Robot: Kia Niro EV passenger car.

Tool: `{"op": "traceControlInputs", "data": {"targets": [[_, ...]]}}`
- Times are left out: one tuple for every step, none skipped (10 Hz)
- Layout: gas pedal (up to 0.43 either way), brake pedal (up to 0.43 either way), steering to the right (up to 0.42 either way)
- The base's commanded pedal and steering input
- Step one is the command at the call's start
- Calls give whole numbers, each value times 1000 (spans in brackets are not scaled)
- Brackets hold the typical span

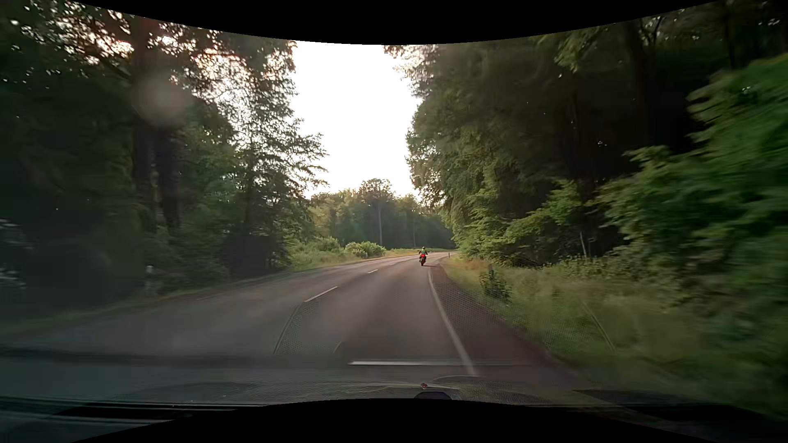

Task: Follow the waypoints while adhering to traffic rules and regulations

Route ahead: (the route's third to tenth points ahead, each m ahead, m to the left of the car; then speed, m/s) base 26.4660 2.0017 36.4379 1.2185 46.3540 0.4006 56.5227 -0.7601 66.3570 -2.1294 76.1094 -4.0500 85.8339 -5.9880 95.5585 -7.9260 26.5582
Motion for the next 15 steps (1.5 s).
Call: {"op": "traceControlInputs", "data": {"targets": [[571,0,16],[571,0,15],[571,0,15],[571,0,16],[571,0,15],[571,0,15],[571,0,14],[571,0,15],[571,0,14],[571,0,13],[571,0,13],[571,0,13],[571,0,13],[571,0,14],[559,0,14]]}}
